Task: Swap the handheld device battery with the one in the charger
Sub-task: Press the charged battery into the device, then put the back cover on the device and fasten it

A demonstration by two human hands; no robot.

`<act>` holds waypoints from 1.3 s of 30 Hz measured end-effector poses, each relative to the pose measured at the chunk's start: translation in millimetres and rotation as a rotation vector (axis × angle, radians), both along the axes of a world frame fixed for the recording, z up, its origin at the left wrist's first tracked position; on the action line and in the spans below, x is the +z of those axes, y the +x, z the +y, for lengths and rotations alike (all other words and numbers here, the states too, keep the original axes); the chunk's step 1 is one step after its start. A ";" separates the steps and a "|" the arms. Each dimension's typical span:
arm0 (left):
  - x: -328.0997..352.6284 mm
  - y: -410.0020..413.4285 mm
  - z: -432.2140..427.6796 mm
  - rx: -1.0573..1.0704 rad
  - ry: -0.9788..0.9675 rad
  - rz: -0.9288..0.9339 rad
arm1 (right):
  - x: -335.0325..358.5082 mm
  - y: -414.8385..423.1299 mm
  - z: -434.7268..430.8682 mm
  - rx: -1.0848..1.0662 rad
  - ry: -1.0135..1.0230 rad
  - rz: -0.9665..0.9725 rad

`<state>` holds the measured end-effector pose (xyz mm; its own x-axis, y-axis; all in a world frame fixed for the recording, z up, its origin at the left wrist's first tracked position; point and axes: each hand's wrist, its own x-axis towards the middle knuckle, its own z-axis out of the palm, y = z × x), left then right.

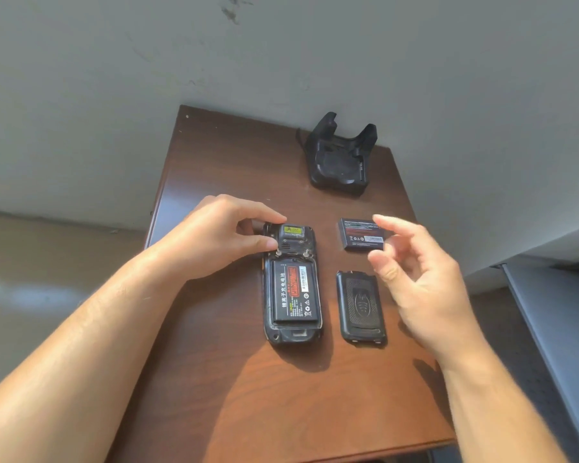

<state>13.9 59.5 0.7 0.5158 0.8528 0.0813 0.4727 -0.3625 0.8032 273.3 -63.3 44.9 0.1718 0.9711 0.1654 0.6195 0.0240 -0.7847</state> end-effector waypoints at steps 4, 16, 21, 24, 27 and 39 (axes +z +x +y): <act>-0.8 2.3 0.5 -0.003 -0.007 -0.016 | -14.3 27.0 -21.5 -0.095 -0.267 -0.180; -1.8 -0.5 0.5 0.012 -0.024 -0.017 | -7.5 20.4 -12.2 0.057 -0.515 -0.360; -0.6 -1.0 0.7 0.008 -0.025 -0.019 | -1.7 16.6 -10.0 0.069 -0.322 -0.004; -1.8 -1.4 0.4 0.011 -0.025 -0.021 | 11.5 3.9 -5.9 0.091 -0.121 0.355; -3.0 -1.2 1.1 0.014 -0.029 -0.028 | 16.2 -20.9 2.3 0.132 -0.004 0.510; -0.3 1.9 0.0 0.003 0.010 -0.005 | -19.6 -55.9 15.7 0.189 -0.101 0.430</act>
